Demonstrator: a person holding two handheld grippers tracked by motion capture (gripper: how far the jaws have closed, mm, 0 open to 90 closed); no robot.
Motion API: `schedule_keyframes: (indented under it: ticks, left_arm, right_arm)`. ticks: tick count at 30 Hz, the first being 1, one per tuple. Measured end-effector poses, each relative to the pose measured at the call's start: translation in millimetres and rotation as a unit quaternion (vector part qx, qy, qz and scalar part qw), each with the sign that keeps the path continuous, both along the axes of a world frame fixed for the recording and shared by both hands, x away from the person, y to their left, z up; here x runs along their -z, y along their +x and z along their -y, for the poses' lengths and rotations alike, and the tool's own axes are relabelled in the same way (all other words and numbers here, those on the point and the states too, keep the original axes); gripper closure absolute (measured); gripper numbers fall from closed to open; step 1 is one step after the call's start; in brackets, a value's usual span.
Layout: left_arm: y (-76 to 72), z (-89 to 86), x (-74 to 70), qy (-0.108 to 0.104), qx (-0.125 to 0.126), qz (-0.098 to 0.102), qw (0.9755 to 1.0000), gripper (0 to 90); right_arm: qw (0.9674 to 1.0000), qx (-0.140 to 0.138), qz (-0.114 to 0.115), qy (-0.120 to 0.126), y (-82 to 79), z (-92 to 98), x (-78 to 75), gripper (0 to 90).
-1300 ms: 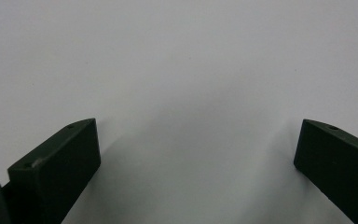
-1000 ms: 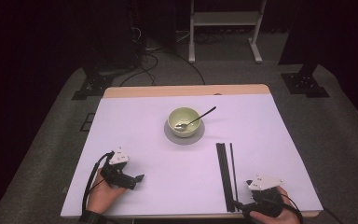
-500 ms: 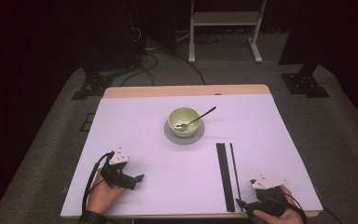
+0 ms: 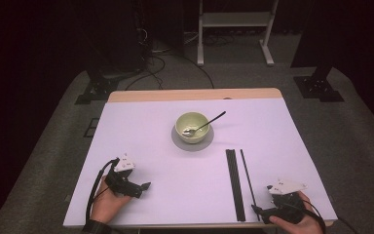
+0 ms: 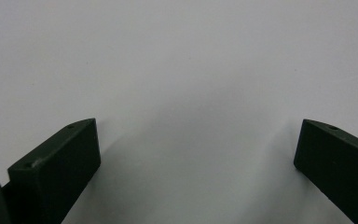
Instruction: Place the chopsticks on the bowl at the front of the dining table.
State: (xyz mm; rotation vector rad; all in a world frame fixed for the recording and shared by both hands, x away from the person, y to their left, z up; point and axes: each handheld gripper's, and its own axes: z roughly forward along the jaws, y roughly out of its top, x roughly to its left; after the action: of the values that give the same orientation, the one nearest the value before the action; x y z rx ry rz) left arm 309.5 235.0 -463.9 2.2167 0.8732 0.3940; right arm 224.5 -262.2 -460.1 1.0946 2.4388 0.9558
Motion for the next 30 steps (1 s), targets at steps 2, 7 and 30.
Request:
schedule_keyframes:
  ticks: [2, 7, 30]
  left_arm:
    - [0.0, 0.0, 0.0, 0.0, 0.0, 0.0, 1.0, 0.0]
    - [0.0, 0.0, 0.0, 0.0, 0.0, 0.0, 1.0, 0.0]
    - [0.1, 0.0, 0.1, 0.0, 0.0, 0.0, 1.0, 0.0]
  right_arm:
    - [1.0, 0.003, -0.001, 0.0, 0.5, 1.4, -0.1, 12.3]
    - [1.0, 0.009, -0.001, -0.003, 2.3, 8.1, -0.5, 12.3]
    - [0.9994, 0.035, -0.001, -0.001, 13.0, 30.7, -0.9, 12.6]
